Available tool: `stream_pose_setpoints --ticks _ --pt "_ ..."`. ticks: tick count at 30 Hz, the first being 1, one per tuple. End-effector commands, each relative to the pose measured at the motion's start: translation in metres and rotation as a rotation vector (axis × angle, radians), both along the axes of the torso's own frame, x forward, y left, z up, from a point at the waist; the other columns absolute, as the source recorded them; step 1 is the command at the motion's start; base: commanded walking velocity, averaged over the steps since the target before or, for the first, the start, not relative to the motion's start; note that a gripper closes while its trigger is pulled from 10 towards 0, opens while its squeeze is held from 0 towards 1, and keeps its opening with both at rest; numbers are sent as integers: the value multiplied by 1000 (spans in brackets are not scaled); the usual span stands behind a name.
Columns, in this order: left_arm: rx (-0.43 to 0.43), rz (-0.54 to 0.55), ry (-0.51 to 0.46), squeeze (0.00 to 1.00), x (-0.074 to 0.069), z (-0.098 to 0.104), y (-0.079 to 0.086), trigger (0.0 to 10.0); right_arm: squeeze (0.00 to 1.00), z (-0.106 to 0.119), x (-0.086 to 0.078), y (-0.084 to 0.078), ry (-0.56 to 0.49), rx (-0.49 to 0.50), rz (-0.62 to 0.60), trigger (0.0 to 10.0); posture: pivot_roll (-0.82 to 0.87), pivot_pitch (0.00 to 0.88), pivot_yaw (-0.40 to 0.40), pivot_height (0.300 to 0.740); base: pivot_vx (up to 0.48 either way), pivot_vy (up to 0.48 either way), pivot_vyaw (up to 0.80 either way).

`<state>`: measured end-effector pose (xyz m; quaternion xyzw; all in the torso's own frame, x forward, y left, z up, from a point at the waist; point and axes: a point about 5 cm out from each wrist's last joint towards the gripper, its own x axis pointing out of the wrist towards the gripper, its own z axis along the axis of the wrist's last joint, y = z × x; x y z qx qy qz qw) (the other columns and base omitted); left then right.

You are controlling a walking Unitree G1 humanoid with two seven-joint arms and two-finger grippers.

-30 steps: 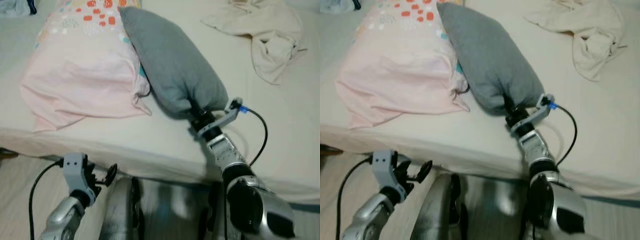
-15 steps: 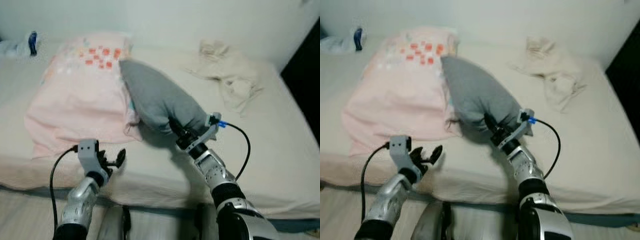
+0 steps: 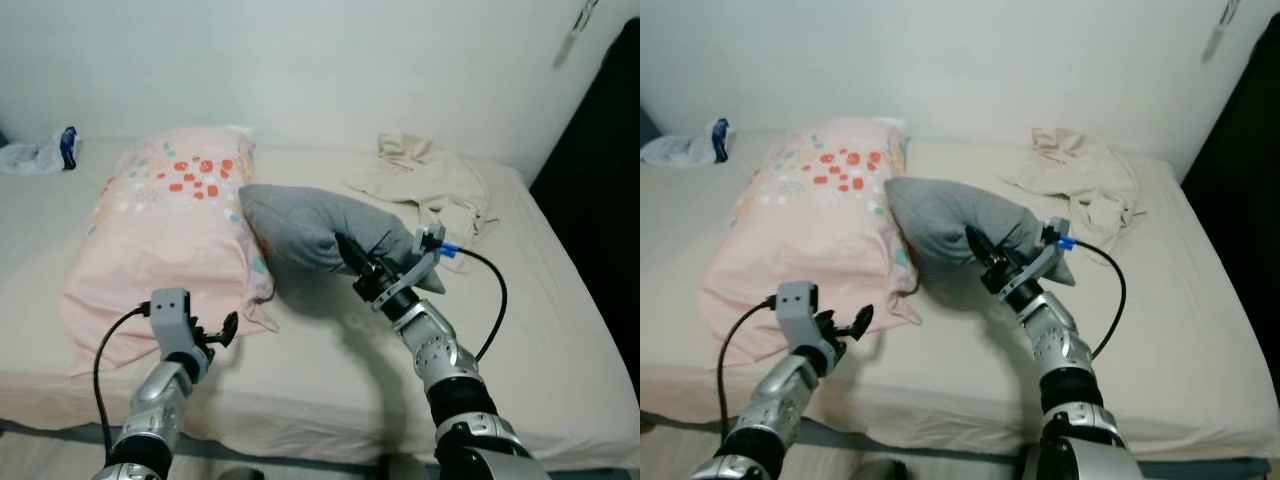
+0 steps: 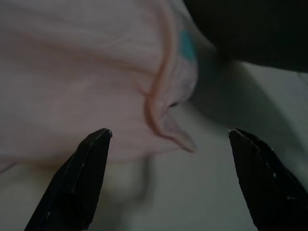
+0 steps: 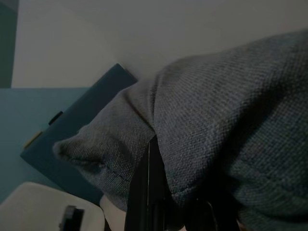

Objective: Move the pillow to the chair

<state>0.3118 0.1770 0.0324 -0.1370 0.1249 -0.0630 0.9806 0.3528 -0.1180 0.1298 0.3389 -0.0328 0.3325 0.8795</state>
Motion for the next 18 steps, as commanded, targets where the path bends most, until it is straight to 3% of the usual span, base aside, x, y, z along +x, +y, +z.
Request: stream_pose_setpoints --ticks 1,6,7,8,9,14,17,18 --pt "17 4 44 0 -5 -9 0 10000 0 10 2 5 -58 -3 19 0 8 0 9 680 0 0 0" --pt "22 24 94 0 -9 -17 0 10000 0 -6 -3 8 -4 -45 25 0 6 0 -4 695 0 0 0" --pt "26 41 144 0 -16 -27 1 10000 0 -23 -10 11 57 -87 39 0 4 0 -7 704 0 0 0" --pt "26 41 144 0 -16 -27 1 10000 0 -23 -10 11 57 -87 39 0 4 0 -7 704 0 0 0" --pt "34 48 210 0 -27 -40 1 10000 0 -55 -24 13 163 -179 57 0 3 0 -20 714 0 0 0" --pt "42 49 258 0 -36 -50 -1 10000 0 -78 -35 10 255 -212 51 0 4 0 -33 733 0 0 0" --pt "47 60 346 0 -53 -66 -5 10000 0 -115 -59 2 412 -266 59 0 6 0 -49 740 0 0 0" --pt "48 64 373 0 -59 -71 -6 10000 0 -126 -70 3 448 -326 108 0 11 0 -58 740 0 0 0"
